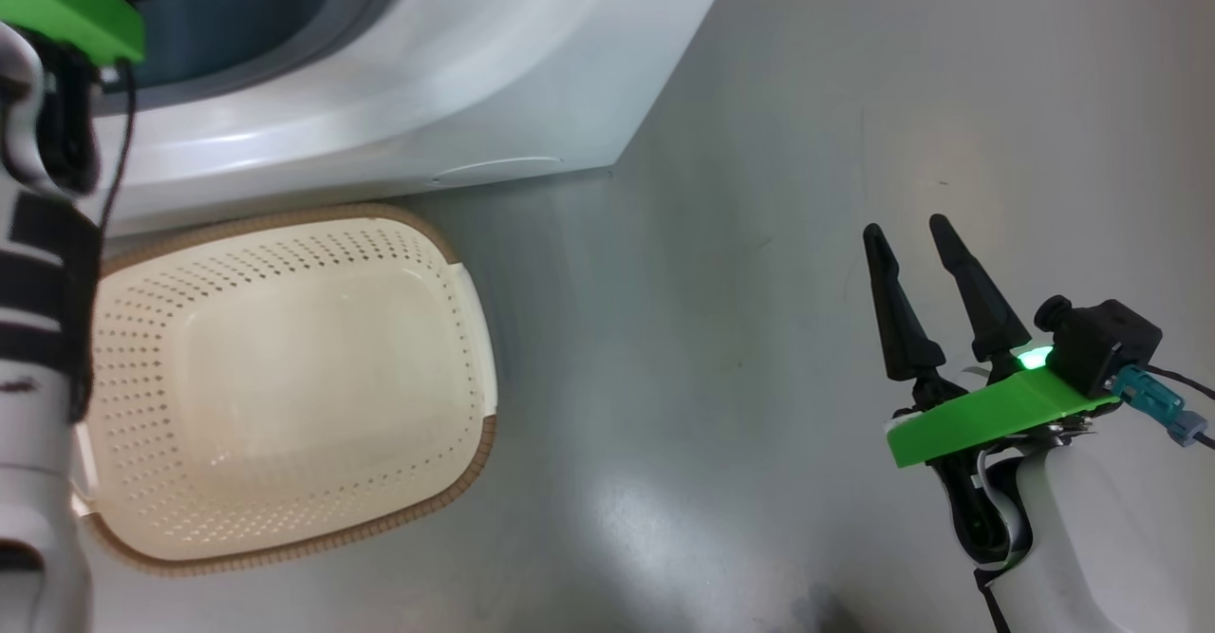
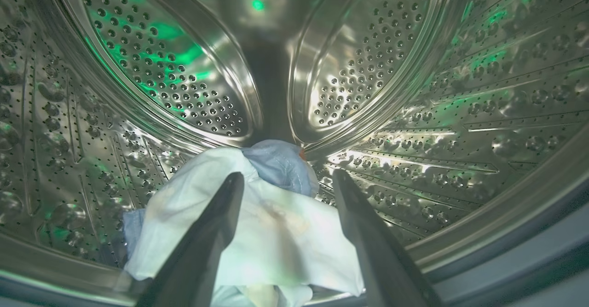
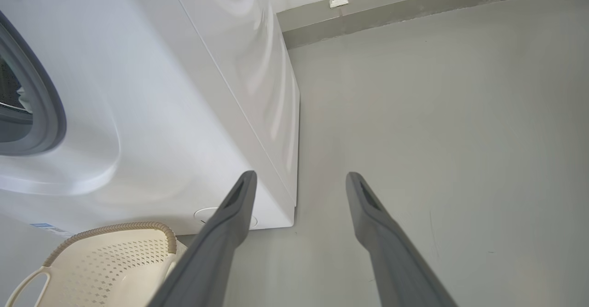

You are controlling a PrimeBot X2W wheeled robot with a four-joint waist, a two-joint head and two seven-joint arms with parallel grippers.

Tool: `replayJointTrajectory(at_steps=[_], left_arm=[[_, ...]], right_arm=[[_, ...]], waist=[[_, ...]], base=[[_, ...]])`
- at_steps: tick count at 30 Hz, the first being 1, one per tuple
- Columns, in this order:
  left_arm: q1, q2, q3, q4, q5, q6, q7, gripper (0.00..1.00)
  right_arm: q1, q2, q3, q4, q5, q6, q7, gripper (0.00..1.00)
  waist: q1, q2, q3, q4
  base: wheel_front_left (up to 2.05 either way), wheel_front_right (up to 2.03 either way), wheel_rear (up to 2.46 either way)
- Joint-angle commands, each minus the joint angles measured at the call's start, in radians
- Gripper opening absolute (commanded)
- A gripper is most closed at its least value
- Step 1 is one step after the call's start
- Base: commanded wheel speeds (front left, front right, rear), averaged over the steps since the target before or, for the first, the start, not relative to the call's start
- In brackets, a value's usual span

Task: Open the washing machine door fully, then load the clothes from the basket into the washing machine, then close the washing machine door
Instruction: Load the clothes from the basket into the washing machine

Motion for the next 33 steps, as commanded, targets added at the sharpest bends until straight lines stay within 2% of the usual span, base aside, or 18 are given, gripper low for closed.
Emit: replayJointTrajectory(at_steps=[1, 17, 33], left_arm=[[0.035, 0.035, 0.023, -0.039, -0.006, -0.002, -0.005, 1.0], [0.383, -0.047, 0.172, -0.276, 0.048, -0.002, -0.005, 1.0], [0.68, -0.102, 0.235, -0.467, 0.116, -0.002, -0.005, 1.0]], right_arm=[[0.007, -0.008, 0.013, -0.018, 0.002, 0.003, -0.005, 1.0], [0.043, -0.062, -0.011, -0.017, -0.008, 0.003, -0.005, 1.0], [0.089, -0.093, -0.018, -0.003, -0.008, 0.003, -0.005, 1.0]], waist=[[-0.0001, 0.0, -0.011, 0.012], [-0.0001, 0.0, -0.095, 0.089], [-0.0001, 0.0, -0.186, 0.131]], base=[[0.0, 0.0, 0.0], [0.0, 0.0, 0.0], [0.0, 0.0, 0.0]])
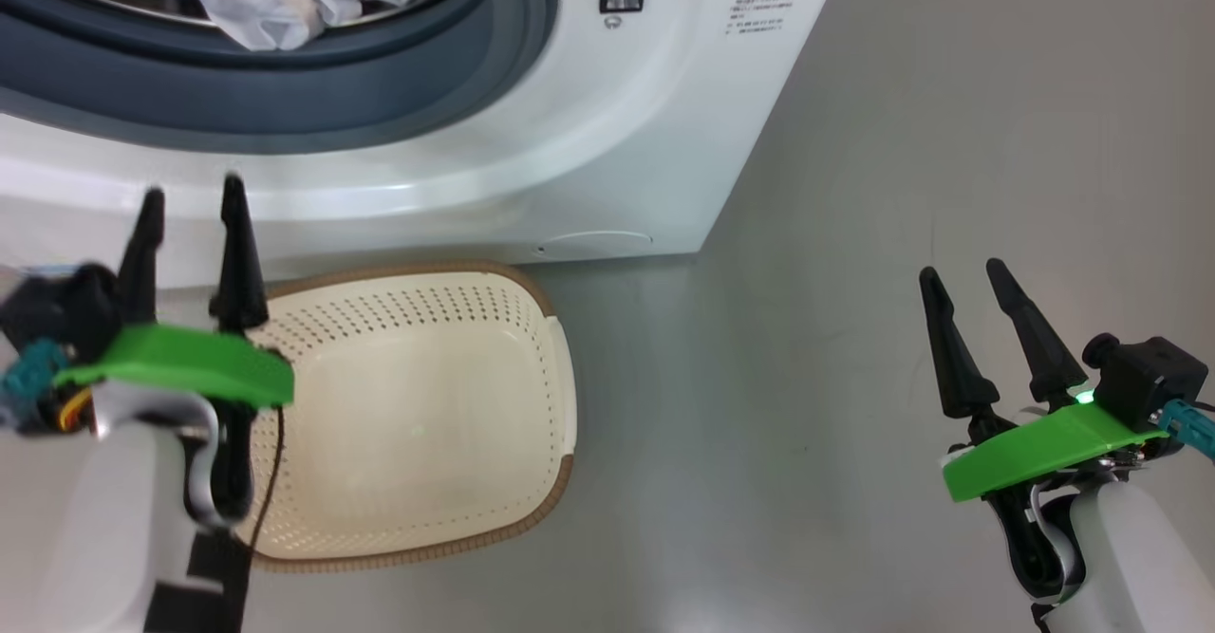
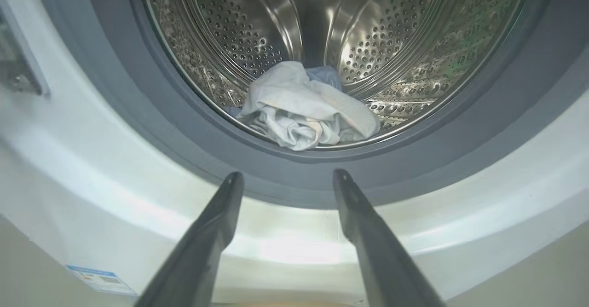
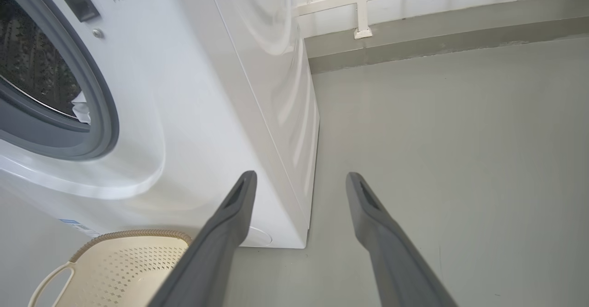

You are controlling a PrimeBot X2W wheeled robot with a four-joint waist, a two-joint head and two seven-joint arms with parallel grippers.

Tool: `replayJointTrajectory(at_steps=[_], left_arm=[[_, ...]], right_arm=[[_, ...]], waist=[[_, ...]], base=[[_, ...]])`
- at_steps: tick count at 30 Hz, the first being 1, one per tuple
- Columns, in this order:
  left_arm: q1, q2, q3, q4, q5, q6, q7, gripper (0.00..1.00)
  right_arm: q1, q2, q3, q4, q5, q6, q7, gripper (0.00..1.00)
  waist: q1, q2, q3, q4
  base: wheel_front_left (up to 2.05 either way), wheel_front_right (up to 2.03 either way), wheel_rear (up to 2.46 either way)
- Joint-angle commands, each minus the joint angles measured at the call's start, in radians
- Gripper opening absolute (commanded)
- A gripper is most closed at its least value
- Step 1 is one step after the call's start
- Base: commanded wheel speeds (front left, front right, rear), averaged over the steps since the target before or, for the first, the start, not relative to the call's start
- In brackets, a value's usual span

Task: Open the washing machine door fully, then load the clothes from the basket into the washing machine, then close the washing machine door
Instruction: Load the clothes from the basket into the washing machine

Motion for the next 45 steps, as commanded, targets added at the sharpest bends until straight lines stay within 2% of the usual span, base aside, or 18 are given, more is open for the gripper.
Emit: replayJointTrajectory(at_steps=[1, 19, 45], left_arm=[[0.028, 0.026, 0.034, -0.033, 0.011, -0.002, -0.005, 1.0], [0.316, -0.003, 0.063, -0.129, 0.031, -0.002, -0.005, 1.0], [0.555, -0.005, 0.111, -0.207, 0.046, -0.002, -0.005, 1.0]], right_arm=[[0.026, -0.012, 0.016, -0.019, -0.006, 0.003, -0.005, 1.0], [0.119, -0.041, 0.014, -0.002, -0.001, 0.003, -0.005, 1.0], [0.262, -0.048, -0.005, -0.003, 0.007, 0.003, -0.005, 1.0]], waist=[[0.0, 0.0, -0.019, 0.009], [0.0, 0.0, -0.182, 0.038], [0.0, 0.0, -0.34, 0.038]], base=[[0.0, 0.0, 0.0], [0.0, 0.0, 0.0], [0.0, 0.0, 0.0]])
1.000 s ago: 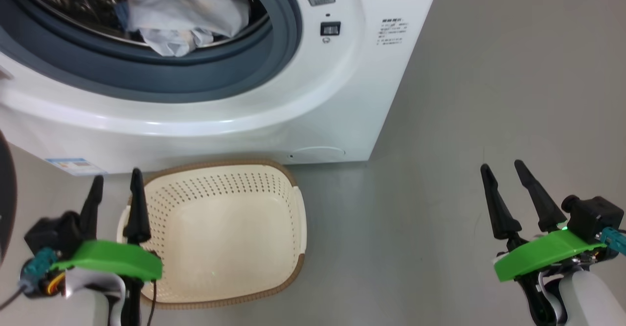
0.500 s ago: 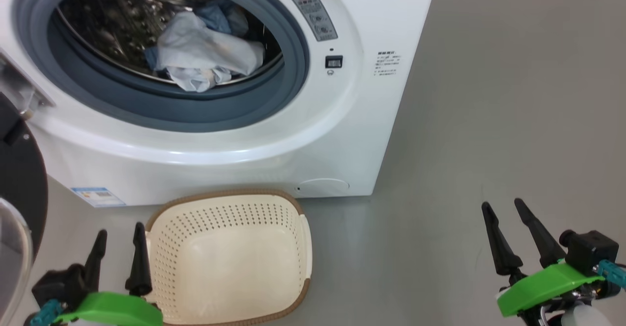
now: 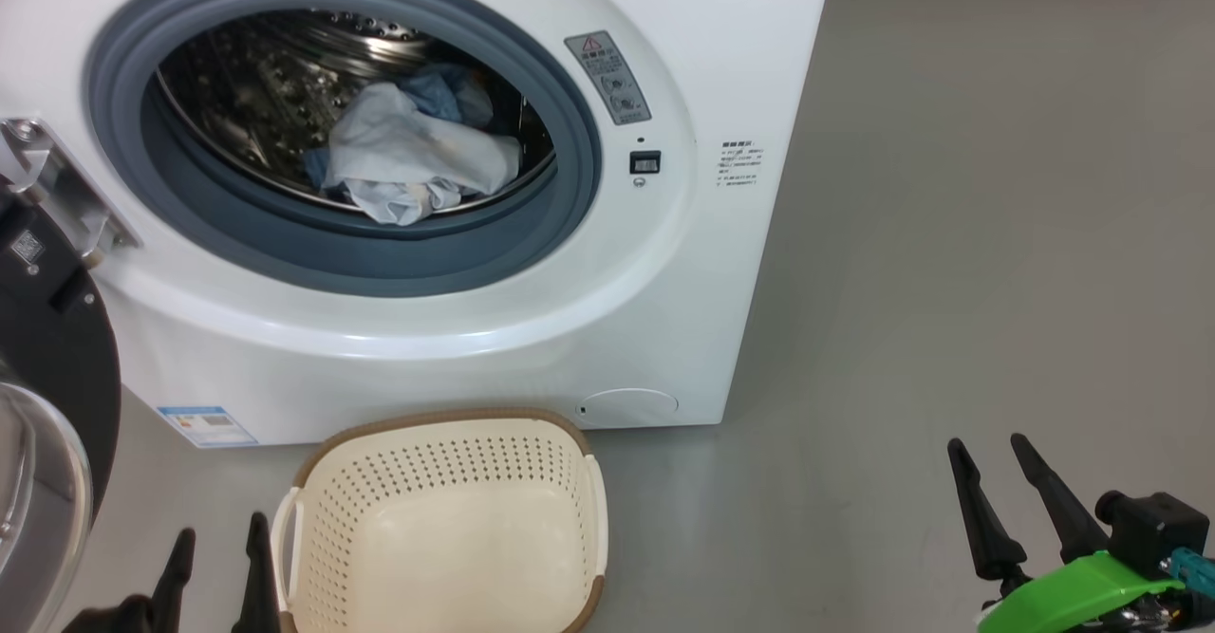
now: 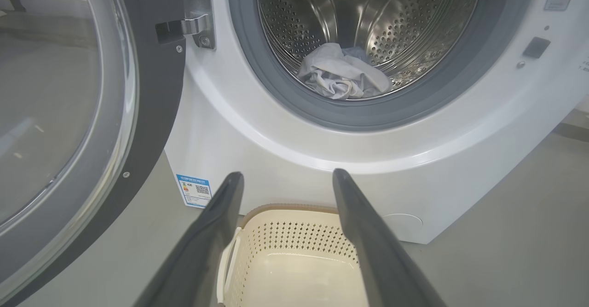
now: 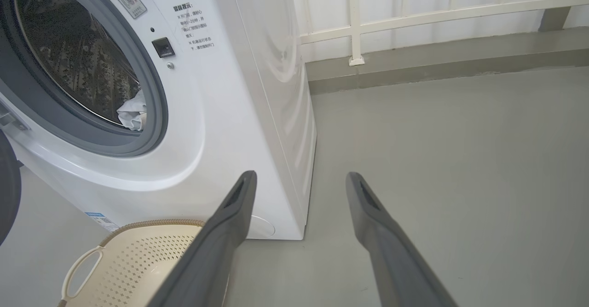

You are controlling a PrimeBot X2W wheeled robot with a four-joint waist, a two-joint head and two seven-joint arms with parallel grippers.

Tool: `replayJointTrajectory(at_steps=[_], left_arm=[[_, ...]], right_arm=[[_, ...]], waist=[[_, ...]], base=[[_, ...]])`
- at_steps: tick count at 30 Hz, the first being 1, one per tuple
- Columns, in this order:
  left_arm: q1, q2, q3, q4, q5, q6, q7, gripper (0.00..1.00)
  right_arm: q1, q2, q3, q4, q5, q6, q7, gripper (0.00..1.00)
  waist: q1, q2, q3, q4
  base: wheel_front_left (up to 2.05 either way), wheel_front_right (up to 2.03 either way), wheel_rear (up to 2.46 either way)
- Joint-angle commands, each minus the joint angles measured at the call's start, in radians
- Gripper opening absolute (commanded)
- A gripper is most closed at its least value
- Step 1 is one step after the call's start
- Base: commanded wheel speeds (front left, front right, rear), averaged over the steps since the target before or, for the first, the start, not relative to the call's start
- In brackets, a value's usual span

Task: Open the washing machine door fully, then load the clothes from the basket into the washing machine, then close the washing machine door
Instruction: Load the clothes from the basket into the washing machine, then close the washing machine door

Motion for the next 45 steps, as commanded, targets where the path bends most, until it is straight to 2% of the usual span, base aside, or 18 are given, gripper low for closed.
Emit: replayJointTrajectory(at_steps=[1, 45], left_arm=[[0.004, 0.018, 0.04, -0.033, 0.011, -0.002, -0.006, 1.0], [0.025, 0.002, 0.038, -0.058, 0.016, -0.002, -0.006, 1.0]], right_arm=[[0.015, -0.017, 0.015, -0.024, 0.005, 0.003, -0.005, 1.0], [0.033, -0.007, 0.0, -0.036, 0.002, 0.003, -0.005, 1.0]], waist=[[0.0, 0.0, -0.011, -0.004], [0.0, 0.0, -0.015, 0.005]], base=[[0.0, 0.0, 0.0], [-0.06, 0.06, 0.0]])
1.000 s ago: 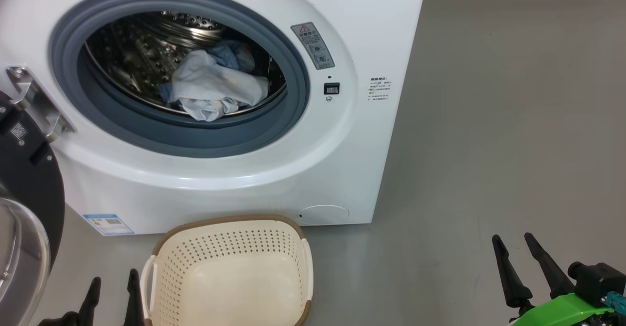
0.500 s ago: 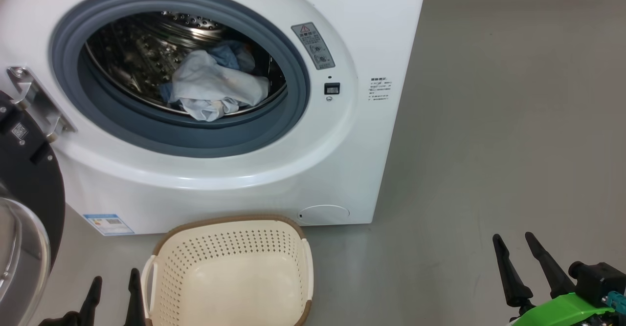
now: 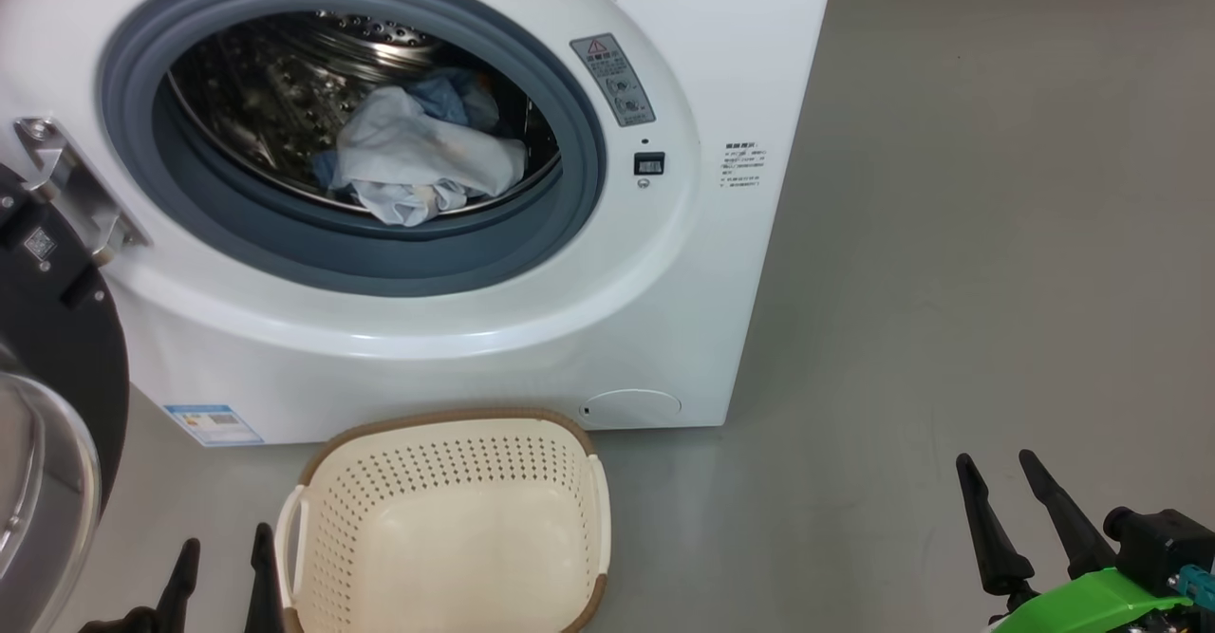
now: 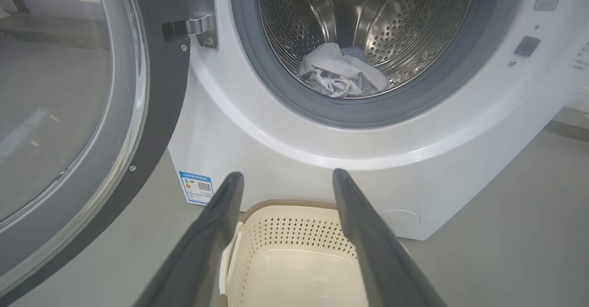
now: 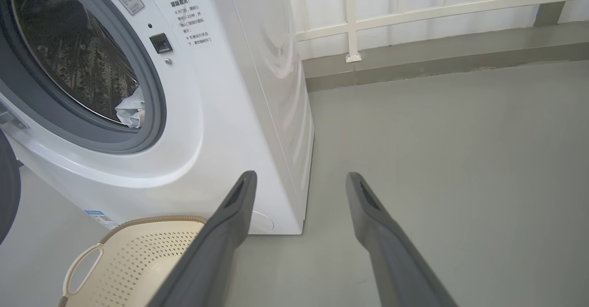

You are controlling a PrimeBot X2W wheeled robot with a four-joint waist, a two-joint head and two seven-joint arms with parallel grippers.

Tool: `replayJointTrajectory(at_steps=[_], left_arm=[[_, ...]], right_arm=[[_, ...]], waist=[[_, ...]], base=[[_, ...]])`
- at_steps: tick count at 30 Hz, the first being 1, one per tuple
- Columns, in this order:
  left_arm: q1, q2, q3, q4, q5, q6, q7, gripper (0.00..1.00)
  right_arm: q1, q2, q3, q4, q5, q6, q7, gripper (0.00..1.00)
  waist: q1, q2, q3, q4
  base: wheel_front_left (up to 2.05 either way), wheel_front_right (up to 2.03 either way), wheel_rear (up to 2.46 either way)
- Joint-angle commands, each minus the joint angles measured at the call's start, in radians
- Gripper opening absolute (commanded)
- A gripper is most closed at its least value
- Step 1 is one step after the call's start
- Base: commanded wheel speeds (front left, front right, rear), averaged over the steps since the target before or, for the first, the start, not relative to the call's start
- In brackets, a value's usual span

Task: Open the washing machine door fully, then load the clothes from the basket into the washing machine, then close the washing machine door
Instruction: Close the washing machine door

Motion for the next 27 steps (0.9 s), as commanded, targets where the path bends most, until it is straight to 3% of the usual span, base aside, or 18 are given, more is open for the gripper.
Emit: replayJointTrajectory(at_steps=[1, 14, 27], left_arm=[[-0.021, 0.009, 0.034, -0.021, 0.009, -0.002, -0.006, 1.0], [-0.023, 0.015, 0.022, -0.037, 0.0, -0.002, -0.006, 1.0], [-0.016, 0.02, 0.011, -0.05, -0.005, -0.002, -0.006, 1.0]], right_arm=[[-0.001, -0.012, 0.019, -0.024, 0.002, 0.003, -0.005, 1.0], [-0.005, -0.011, 0.017, -0.023, 0.003, 0.003, -0.005, 1.0], [-0.002, -0.008, 0.015, -0.024, 0.001, 0.003, -0.005, 1.0]], waist=[[0.0, 0.0, 0.0, 0.001], [0.0, 0.0, 0.004, 0.003], [0.0, 0.0, 0.0, 0.004]], base=[[-0.92, 0.92, 0.0], [-1.27, 1.27, 0.0], [-0.17, 0.17, 0.0]])
